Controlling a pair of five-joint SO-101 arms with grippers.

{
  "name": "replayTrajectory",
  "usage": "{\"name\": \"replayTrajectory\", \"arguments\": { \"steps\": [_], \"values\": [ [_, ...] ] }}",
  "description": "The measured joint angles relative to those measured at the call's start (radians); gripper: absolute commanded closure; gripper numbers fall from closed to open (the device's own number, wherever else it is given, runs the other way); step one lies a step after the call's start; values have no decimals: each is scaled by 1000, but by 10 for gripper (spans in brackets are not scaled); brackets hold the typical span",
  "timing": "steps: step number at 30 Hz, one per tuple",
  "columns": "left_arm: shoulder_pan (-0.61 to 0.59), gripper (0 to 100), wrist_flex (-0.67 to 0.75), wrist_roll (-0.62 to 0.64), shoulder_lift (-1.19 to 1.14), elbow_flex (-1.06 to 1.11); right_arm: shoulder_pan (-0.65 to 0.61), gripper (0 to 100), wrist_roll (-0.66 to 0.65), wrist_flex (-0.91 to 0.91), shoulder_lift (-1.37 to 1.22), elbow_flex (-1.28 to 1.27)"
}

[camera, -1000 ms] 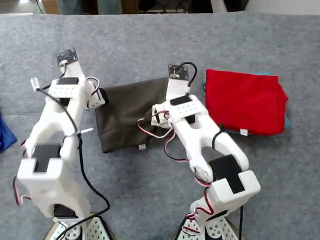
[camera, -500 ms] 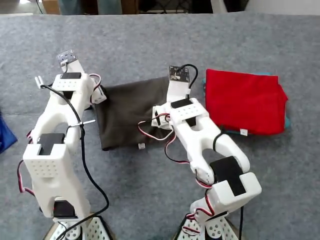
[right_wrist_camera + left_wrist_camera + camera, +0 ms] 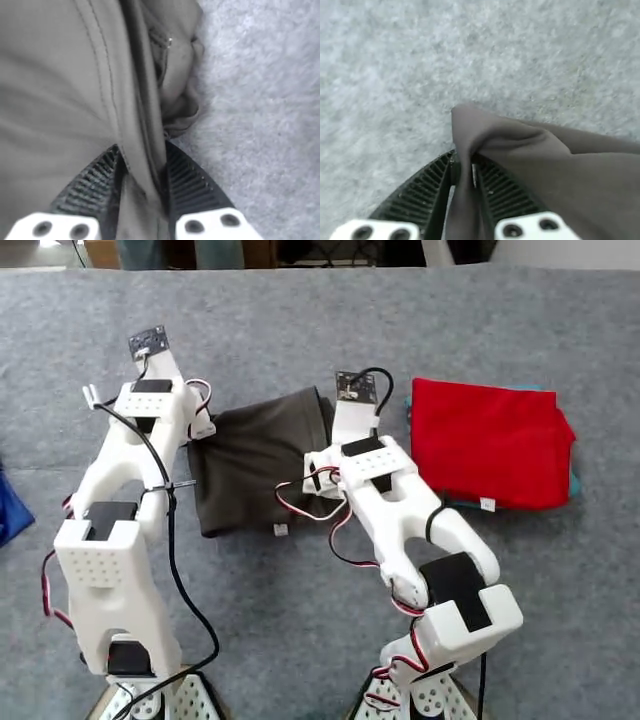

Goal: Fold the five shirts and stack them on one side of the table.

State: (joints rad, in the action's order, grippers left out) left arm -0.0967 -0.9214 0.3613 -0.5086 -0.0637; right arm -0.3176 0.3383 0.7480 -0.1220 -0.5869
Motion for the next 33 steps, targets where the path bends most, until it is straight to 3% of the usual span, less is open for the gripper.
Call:
{"name": "replayTrajectory", "arguments": {
  "steps": [16, 25, 33],
  "values": [
    [104, 971, -288, -17, -28, -606, 64, 983, -158, 361, 195, 338],
    [253, 971, -327, 9, -28, -937, 333, 983, -315, 612, 196, 690],
    [427, 970, -176, 21, -71, -968, 594, 983, -446, 724, 196, 833]
  ]
}}
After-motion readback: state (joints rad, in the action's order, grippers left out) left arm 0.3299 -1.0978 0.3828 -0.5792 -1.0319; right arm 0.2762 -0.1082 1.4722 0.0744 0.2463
